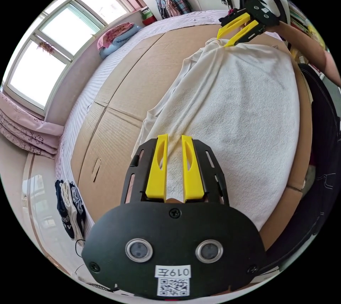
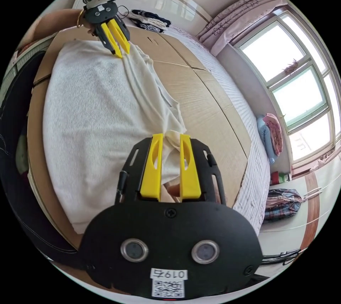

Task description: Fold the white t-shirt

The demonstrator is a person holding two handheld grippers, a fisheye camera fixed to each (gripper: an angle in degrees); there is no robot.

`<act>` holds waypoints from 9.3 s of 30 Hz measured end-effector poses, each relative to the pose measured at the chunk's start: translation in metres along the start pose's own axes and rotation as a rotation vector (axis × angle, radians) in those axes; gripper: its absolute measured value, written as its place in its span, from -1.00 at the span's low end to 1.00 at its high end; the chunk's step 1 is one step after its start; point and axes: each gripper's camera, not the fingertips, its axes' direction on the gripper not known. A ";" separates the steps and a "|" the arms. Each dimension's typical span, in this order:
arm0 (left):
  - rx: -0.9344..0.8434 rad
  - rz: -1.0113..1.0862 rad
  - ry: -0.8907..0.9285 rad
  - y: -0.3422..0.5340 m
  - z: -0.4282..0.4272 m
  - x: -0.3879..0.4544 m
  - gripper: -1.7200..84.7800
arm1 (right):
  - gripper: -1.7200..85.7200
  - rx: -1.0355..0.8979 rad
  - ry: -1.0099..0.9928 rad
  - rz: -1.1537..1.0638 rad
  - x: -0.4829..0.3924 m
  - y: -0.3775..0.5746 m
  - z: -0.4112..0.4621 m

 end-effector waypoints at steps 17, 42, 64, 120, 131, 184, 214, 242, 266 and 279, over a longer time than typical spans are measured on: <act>-0.006 -0.073 0.078 0.019 -0.014 -0.055 -0.92 | -0.84 0.143 -0.124 0.251 0.067 0.045 -0.020; 0.088 -0.198 0.275 0.046 -0.030 -0.193 -0.94 | -0.98 0.035 -0.163 0.052 0.104 -0.018 0.014; 0.200 -0.584 0.197 0.095 -0.018 -0.304 -0.94 | -0.86 0.079 -0.131 0.268 0.157 -0.016 -0.008; -0.068 -0.026 0.153 0.067 0.010 -0.215 -0.94 | -0.91 -0.021 -0.328 -0.023 0.156 -0.044 -0.058; 0.009 -0.168 0.222 0.098 -0.017 -0.233 -0.94 | -0.98 0.048 -0.382 0.116 0.204 -0.020 -0.075; 0.686 -0.968 0.251 0.573 -0.232 0.108 -0.82 | -0.85 0.242 -0.602 0.833 0.108 0.365 -0.266; 0.325 -0.613 0.489 0.495 -0.202 0.033 -0.92 | -0.98 0.323 -0.857 0.721 0.217 0.439 -0.280; 0.271 -0.574 0.709 0.499 -0.152 -0.011 -0.83 | -0.77 0.123 -0.985 0.661 0.280 0.438 -0.258; 0.234 -0.614 0.754 0.522 -0.138 -0.043 -0.93 | -0.96 0.152 -1.015 0.780 0.256 0.464 -0.210; 0.178 -0.638 0.780 0.535 -0.147 -0.044 -0.93 | -0.89 0.092 -0.974 0.765 0.203 0.440 -0.183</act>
